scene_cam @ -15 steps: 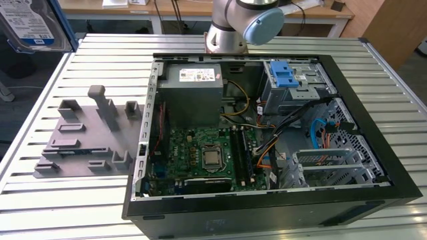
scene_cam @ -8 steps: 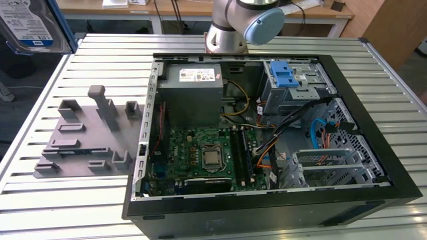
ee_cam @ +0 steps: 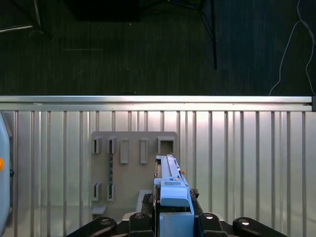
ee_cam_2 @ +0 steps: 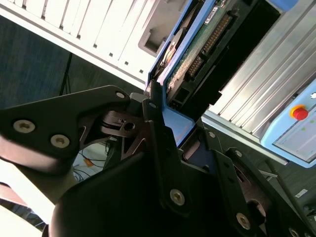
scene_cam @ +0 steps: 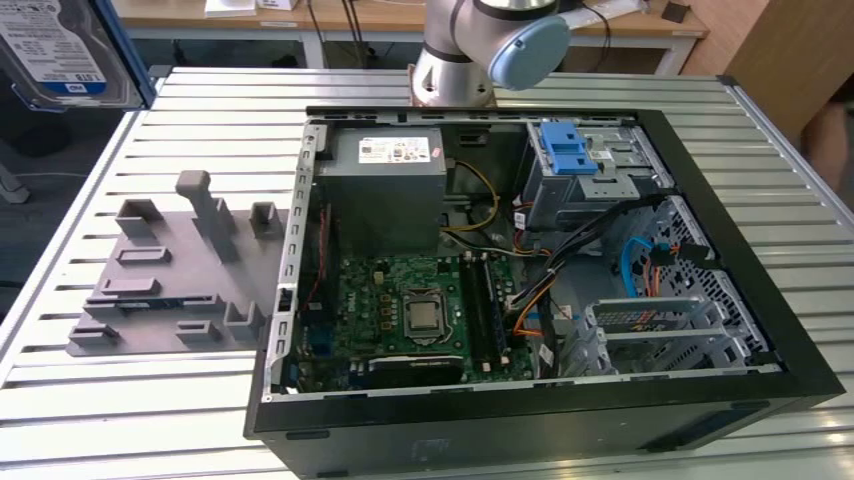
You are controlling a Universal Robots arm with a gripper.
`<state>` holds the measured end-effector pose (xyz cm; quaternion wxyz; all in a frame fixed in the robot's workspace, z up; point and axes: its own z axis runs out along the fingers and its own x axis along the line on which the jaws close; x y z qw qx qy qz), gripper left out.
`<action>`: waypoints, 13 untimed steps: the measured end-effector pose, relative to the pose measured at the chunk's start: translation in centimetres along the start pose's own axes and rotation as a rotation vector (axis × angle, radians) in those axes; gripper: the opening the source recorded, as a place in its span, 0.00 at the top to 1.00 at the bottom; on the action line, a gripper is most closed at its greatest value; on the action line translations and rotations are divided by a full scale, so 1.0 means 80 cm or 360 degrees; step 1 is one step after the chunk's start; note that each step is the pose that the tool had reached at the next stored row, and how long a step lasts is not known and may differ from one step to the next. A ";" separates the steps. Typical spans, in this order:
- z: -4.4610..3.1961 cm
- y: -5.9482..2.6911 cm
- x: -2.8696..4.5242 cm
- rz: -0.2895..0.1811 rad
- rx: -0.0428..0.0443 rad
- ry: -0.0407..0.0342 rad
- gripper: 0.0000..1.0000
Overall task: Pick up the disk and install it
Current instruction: 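Pick up the disk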
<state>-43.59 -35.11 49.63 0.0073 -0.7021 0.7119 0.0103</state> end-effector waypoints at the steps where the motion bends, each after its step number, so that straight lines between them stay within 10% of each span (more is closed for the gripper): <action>1: 0.0000 -0.001 0.0000 0.0000 0.0000 0.0000 0.64; 13: -0.0001 -0.021 -0.0001 0.0000 0.0000 0.0000 0.64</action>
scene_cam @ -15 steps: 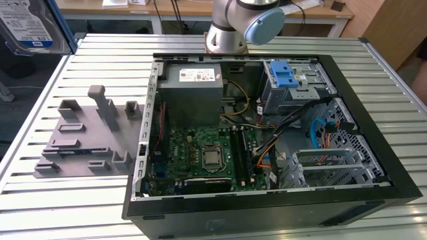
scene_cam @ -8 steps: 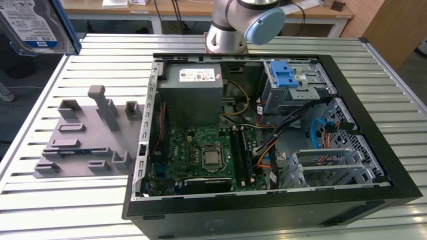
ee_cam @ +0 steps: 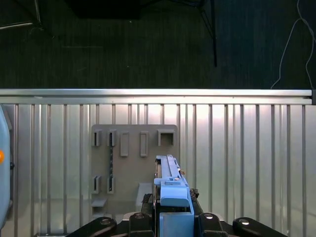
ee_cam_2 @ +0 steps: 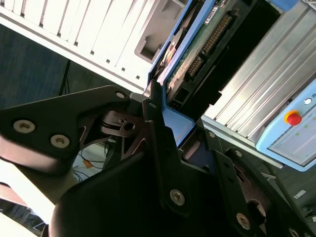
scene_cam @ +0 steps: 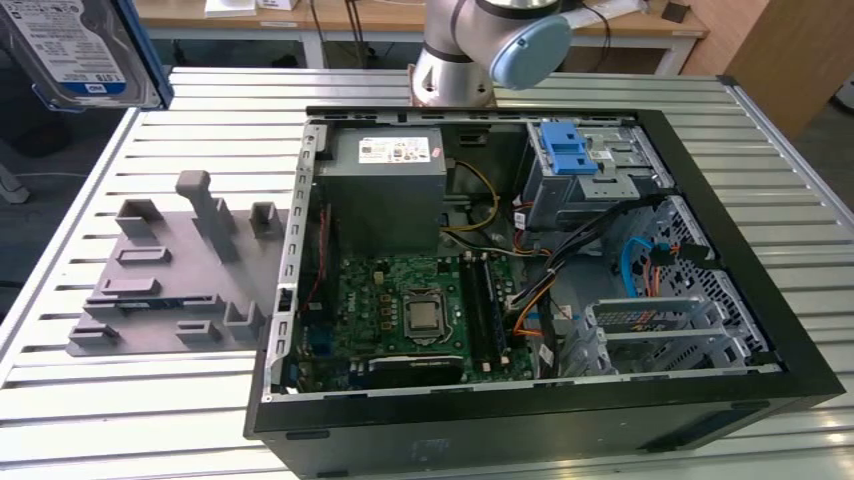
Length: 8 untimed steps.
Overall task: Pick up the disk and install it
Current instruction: 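Pick up the disk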
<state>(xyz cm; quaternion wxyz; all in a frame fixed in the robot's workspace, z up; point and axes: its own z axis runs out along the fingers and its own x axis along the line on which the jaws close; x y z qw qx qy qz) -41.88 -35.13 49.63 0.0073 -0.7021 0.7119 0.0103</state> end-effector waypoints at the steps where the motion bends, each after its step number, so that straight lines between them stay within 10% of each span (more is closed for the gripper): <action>1: 0.0000 -0.002 0.0003 0.0000 0.0000 0.0000 0.64; 8: -0.0004 -0.006 0.0127 0.0000 0.0000 0.0000 0.64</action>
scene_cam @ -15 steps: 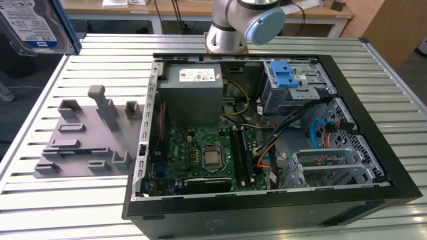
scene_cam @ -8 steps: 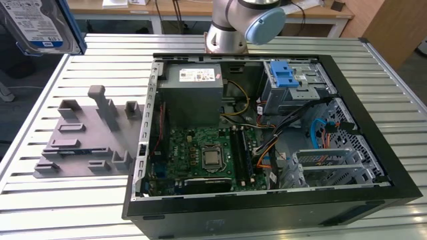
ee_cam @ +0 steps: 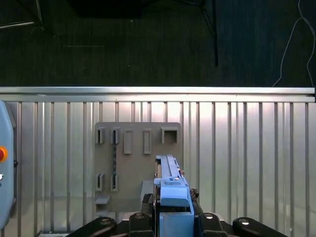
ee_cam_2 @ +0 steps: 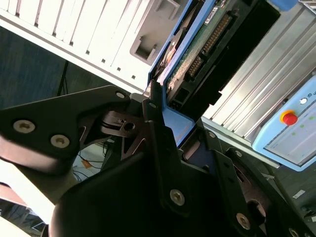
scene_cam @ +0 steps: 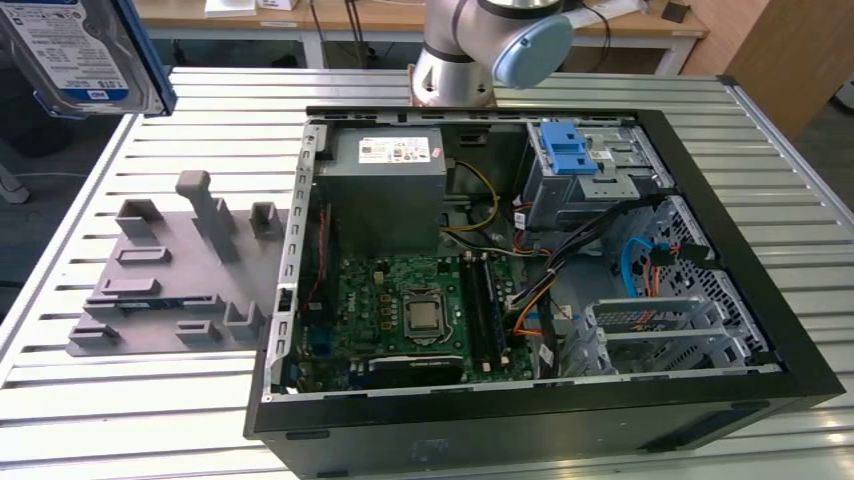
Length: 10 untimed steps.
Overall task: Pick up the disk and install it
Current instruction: 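Pick up the disk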
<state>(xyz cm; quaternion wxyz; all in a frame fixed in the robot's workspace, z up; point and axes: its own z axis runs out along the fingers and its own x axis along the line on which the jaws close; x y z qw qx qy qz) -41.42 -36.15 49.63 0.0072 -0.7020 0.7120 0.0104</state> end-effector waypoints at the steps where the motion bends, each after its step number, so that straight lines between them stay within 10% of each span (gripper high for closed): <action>1: 0.0000 0.000 0.0023 0.0000 0.0000 0.0000 0.64; 10: -0.0004 -0.020 0.0126 0.0000 -0.0005 0.0000 0.64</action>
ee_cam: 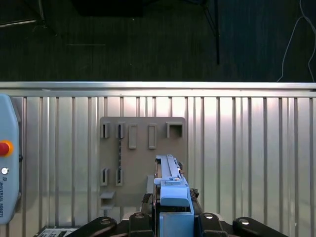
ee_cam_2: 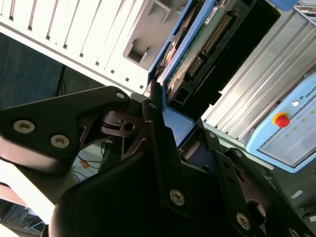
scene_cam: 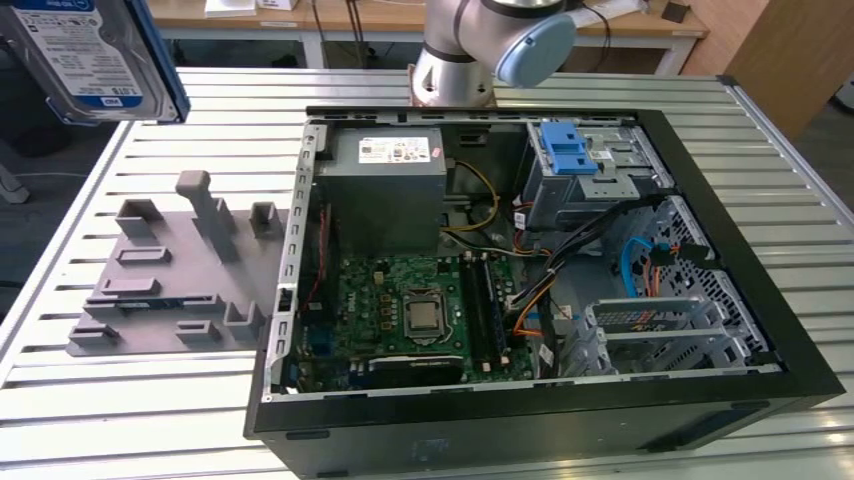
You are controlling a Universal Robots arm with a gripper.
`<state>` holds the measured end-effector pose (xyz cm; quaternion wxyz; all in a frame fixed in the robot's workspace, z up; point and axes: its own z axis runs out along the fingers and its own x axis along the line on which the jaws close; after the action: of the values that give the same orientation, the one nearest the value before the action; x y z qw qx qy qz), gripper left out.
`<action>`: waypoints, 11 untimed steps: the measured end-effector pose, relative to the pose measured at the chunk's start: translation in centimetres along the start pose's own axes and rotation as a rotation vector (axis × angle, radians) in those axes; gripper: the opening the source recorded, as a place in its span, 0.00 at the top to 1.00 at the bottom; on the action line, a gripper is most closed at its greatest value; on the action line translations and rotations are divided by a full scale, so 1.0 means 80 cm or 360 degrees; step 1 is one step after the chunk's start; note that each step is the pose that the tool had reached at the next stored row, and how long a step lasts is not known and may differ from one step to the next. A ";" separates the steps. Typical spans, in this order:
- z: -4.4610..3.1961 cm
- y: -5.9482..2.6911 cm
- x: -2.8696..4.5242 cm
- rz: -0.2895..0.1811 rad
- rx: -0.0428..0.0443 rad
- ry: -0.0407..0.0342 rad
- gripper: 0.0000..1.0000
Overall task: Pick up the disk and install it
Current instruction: 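Pick up the disk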
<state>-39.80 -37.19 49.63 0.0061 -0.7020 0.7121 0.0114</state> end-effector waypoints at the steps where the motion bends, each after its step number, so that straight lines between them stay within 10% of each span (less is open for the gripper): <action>1: 0.0000 -0.003 0.0005 0.0000 -0.0001 0.0000 0.64; 11: -0.0004 -0.036 0.0051 0.0000 -0.0010 0.0000 0.64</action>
<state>-36.91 -37.64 49.63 0.0040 -0.7020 0.7121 0.0135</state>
